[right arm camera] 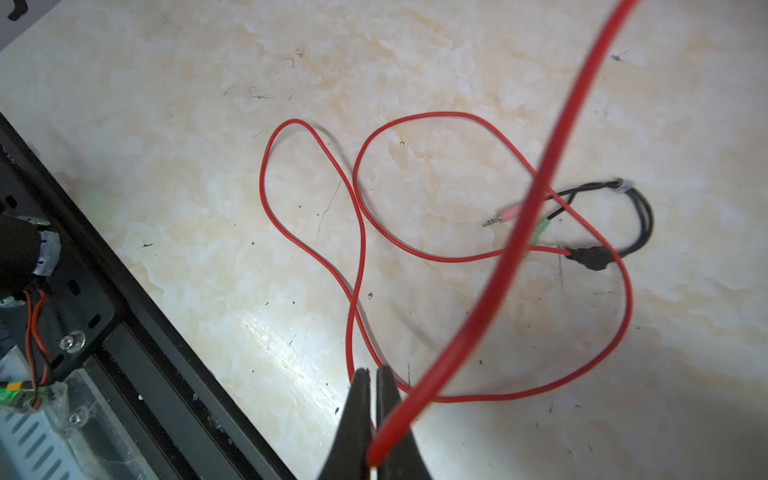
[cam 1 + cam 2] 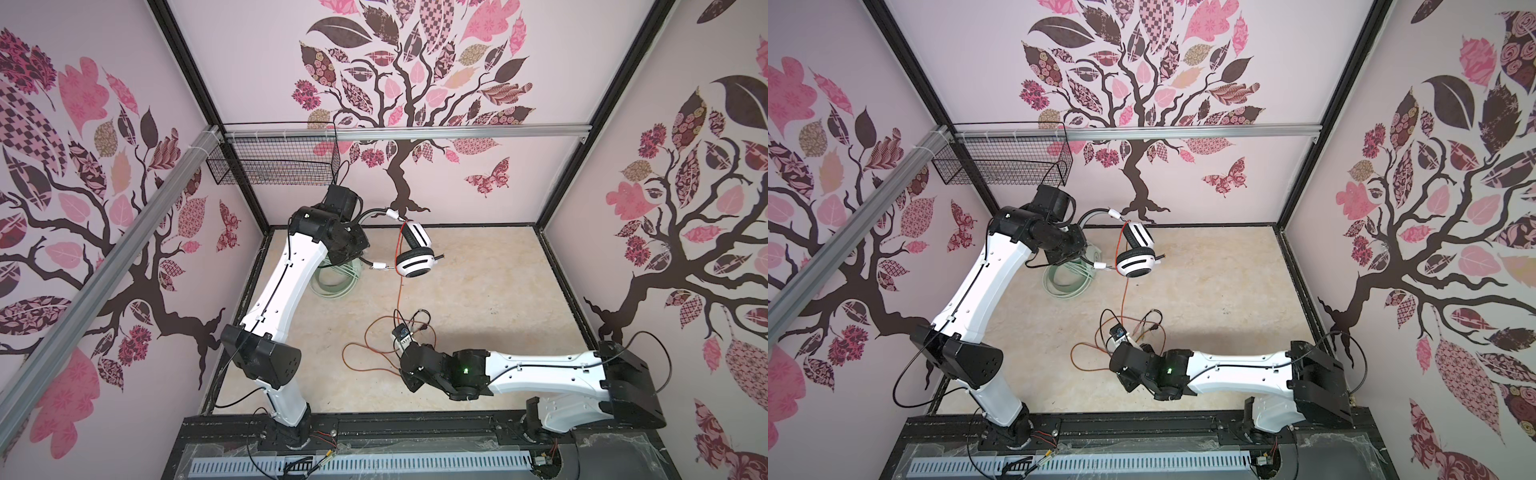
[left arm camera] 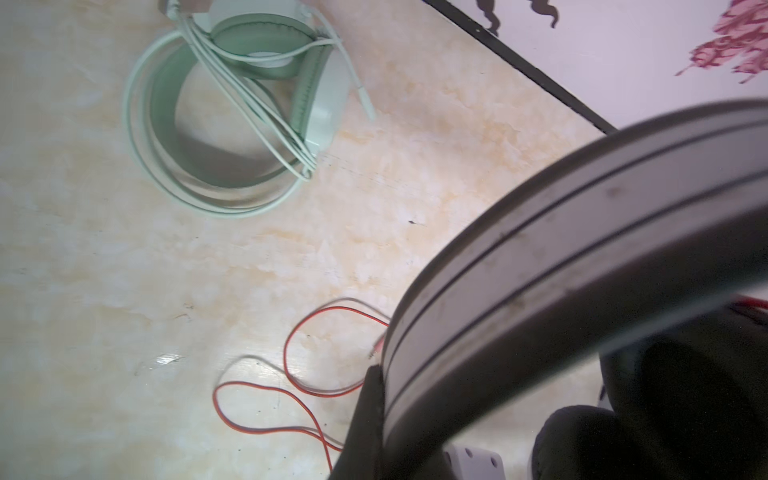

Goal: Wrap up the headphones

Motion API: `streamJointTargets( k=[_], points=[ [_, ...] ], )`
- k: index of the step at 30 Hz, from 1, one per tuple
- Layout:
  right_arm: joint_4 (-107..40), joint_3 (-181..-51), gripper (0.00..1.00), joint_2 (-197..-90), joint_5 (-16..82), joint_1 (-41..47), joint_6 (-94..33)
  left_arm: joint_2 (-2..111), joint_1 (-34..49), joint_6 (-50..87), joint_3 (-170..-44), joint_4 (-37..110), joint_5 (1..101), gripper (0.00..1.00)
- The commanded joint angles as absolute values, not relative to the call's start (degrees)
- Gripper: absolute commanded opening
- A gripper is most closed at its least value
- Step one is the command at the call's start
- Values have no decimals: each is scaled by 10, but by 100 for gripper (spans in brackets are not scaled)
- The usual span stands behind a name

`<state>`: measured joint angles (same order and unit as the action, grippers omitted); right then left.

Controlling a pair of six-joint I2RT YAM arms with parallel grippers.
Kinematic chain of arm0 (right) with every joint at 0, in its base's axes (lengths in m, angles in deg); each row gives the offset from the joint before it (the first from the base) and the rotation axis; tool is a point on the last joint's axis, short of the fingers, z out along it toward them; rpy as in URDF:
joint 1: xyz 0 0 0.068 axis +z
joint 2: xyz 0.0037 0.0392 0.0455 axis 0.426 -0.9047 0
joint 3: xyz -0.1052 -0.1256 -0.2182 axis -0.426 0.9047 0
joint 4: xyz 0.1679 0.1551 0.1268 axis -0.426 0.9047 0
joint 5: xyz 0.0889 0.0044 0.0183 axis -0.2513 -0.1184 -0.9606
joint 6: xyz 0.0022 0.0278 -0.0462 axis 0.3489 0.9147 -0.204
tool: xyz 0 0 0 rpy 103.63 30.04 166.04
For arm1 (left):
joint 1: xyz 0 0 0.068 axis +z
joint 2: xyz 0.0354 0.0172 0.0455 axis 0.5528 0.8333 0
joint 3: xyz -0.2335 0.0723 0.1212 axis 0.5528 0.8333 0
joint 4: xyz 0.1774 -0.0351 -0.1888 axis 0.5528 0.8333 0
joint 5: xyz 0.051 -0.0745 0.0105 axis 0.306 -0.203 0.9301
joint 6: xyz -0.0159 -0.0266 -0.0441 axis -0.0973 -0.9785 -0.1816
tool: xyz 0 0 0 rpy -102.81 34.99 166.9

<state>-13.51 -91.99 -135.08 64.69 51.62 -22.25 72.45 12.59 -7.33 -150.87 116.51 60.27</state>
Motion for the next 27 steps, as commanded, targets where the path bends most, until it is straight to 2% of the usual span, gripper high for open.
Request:
streamJointTargets(
  k=[1,10,23,27],
  points=[
    [-22,-979,0,-1314,707,526,-258,696,126,-76,-1468,1136,650,0],
    [80,-1145,0,-1311,746,526,-348,657,113,-93,-1316,1109,686,0],
    [177,-1314,0,-1363,761,526,-420,646,112,-96,-1291,1113,703,0],
    [191,-1339,0,-1377,838,525,-458,640,105,-85,-1293,1121,715,0]
  ],
)
